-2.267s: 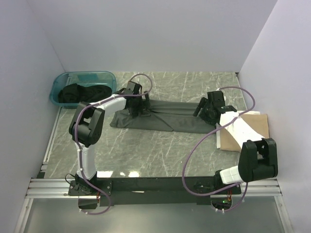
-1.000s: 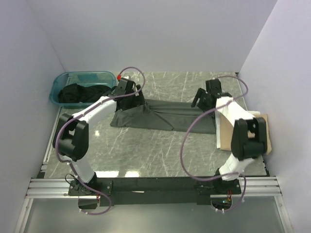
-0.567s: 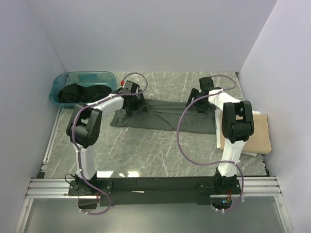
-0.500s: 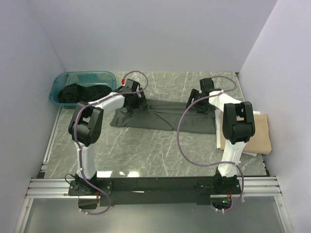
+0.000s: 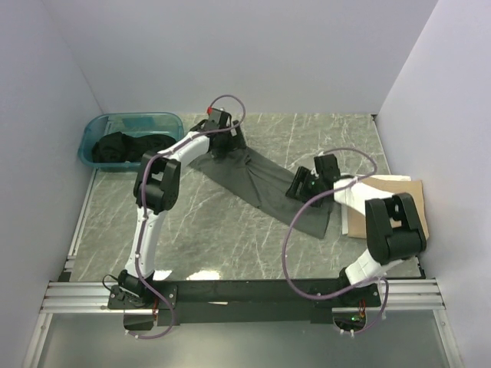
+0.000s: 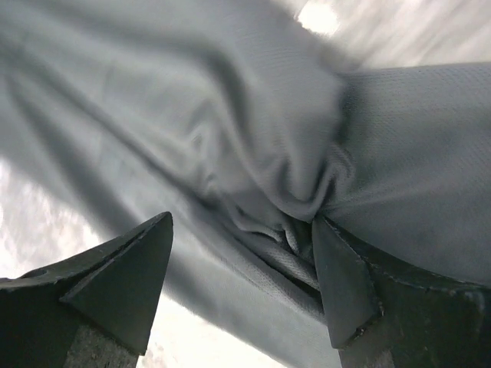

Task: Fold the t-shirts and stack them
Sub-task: Fold the tshirt

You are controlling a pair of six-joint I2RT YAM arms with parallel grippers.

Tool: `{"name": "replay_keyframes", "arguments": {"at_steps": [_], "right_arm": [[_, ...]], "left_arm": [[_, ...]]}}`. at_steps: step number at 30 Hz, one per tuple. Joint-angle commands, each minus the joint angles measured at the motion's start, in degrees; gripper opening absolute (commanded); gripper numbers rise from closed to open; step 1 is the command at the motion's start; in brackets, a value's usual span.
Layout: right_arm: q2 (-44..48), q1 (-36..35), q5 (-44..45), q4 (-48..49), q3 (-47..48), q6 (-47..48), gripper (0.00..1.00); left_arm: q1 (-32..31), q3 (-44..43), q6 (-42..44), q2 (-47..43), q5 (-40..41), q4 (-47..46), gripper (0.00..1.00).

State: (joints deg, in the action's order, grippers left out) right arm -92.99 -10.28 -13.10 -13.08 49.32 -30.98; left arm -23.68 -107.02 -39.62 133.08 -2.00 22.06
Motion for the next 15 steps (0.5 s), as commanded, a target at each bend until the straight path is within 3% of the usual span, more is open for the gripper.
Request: {"name": "replay_keyframes", "arguments": {"at_steps": [1, 9, 15], "right_arm": [[2.5, -3.5, -3.6, 0.1, -8.8, -4.3, 0.79], [3.7, -18.3, -18.8, 9.4, -20.0, -11.6, 0.79], [8.3, -27.6, -19.5, 9.1, -19.4, -9.9, 0.79]], "left_arm": [[-0.1, -6.3, 0.8, 5.9, -5.6, 3.1, 0.99], [-0.6, -18.4, -2.8, 14.3, -11.2, 0.5, 0.99], [-1.1, -24.3, -8.9, 19.5, -13.9, -3.6, 0.99]]}}
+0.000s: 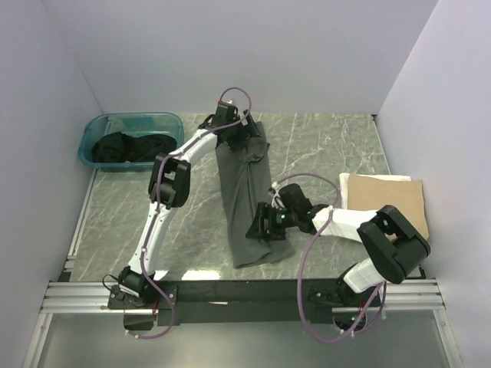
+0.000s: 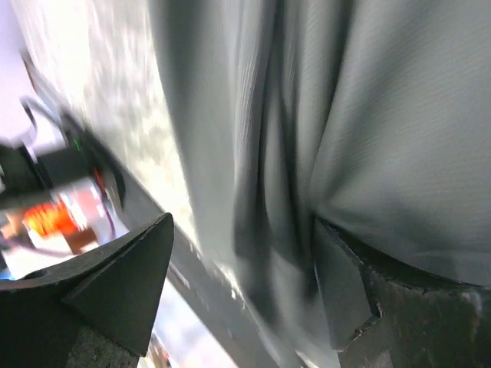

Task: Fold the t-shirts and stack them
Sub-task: Fold the tshirt

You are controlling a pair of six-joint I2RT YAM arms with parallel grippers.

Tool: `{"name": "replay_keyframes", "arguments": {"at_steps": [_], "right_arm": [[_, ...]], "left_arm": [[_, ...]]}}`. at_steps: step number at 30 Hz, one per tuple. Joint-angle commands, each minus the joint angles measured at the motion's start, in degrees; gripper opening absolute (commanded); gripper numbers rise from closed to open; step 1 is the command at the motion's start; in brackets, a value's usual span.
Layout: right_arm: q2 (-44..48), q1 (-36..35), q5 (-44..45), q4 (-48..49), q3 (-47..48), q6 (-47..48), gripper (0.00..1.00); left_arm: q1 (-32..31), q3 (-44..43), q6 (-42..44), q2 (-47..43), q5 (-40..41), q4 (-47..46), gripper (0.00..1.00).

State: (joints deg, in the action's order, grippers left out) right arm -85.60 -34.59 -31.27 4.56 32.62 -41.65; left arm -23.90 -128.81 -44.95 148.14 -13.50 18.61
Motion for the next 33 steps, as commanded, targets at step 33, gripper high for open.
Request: {"name": "replay_keyframes", "arguments": {"at_steps": [33], "right_arm": [[22.3, -12.1, 20.5, -20.1, 2.4, -1.3, 0.7]], "left_arm": [[-3.7, 15.9, 2.4, -27.0, 10.0, 1.3, 0.99]]}}
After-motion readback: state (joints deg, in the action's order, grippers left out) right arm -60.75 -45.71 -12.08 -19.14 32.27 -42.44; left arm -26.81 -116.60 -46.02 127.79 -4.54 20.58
